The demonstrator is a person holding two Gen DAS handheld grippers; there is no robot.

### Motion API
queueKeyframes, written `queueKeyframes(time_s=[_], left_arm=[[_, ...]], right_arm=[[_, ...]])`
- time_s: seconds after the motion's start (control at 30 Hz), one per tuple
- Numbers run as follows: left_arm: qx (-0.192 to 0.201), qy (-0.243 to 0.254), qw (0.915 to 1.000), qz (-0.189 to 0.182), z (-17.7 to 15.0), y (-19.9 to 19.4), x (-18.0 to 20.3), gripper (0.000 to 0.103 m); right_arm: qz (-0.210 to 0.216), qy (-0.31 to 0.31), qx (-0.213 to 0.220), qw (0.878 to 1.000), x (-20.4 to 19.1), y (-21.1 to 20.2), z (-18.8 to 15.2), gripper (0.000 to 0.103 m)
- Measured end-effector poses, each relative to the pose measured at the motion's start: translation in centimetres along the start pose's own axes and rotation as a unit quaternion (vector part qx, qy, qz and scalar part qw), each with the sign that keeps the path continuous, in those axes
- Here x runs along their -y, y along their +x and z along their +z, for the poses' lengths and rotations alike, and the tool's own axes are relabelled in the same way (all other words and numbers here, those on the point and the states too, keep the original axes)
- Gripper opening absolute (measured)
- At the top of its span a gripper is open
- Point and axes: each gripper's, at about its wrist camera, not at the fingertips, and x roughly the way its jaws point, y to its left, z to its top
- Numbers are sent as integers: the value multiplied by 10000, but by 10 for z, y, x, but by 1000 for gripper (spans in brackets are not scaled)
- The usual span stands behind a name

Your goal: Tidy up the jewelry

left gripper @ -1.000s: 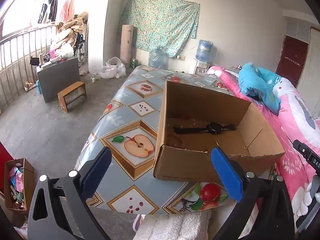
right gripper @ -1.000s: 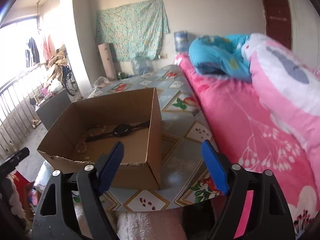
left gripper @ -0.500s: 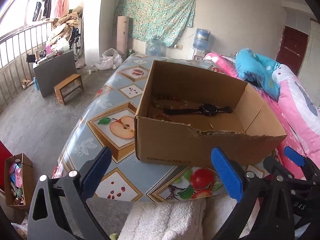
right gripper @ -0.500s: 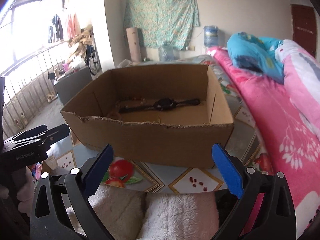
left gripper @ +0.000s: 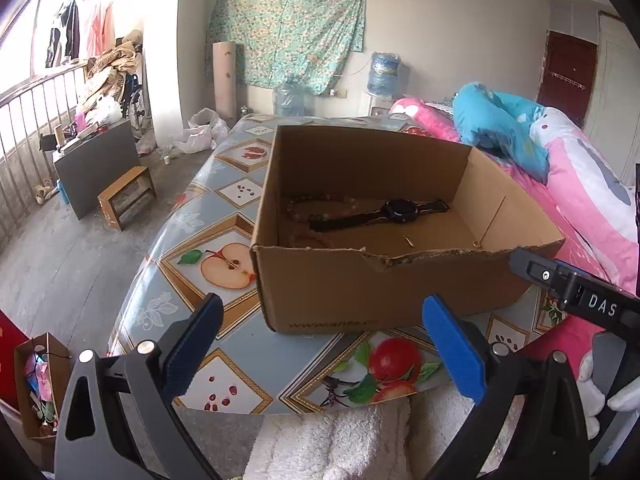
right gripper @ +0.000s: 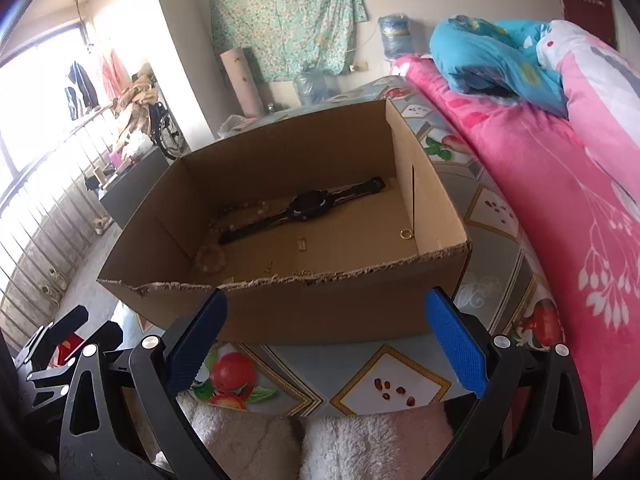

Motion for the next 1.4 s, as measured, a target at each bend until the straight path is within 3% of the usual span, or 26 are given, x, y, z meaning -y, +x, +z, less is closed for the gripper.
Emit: queueKeyframes(time_s=[0.37,0.7,1.4], left_arm=[[-976,-171,9951,44,-3,39,8,98],[-1211,-312,9922,8,-1,55,10,98],[-1260,-326,9913,182,0,61,5,98]], right_arm=[[-292,-114,-228,9992,-8,4,-9,95],[-496,-284,-339,9978,-9,14,-8,95],[-623,-434,-461,9960,-11,24,-12,95]])
